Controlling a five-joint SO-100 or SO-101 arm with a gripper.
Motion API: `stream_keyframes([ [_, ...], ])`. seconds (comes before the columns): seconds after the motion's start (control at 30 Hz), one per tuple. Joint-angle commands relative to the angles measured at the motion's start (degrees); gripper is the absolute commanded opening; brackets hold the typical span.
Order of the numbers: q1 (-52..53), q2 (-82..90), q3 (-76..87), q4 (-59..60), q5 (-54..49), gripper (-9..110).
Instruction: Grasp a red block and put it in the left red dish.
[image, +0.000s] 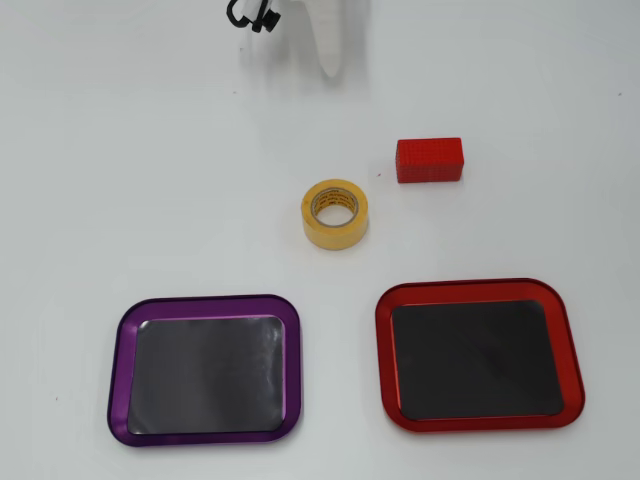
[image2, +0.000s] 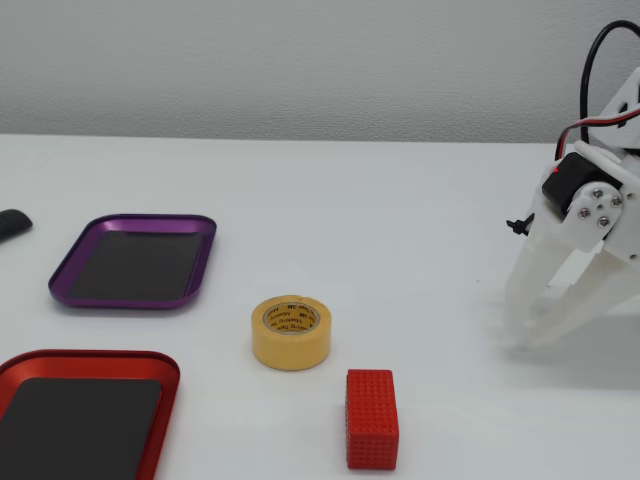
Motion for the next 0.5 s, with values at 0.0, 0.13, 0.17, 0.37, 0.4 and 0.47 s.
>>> stream_keyframes([
  [0.0,0.9,6.6,-1.7,-0.4,-0.1,0],
  [0.13,1.1,6.3,-10.2,-0.4,-0.1,0],
  [0.17,1.1,6.0,-12.4,-0.4,-0.2,0],
  [0.37,1.0,-12.5,-24.4,-3.3,-0.2,0],
  [0.4,0.4,-17.9,-27.3,-4.0,-0.1,0],
  [0.47,0.3,-29.1,-34.6,-4.1,-0.3,0],
])
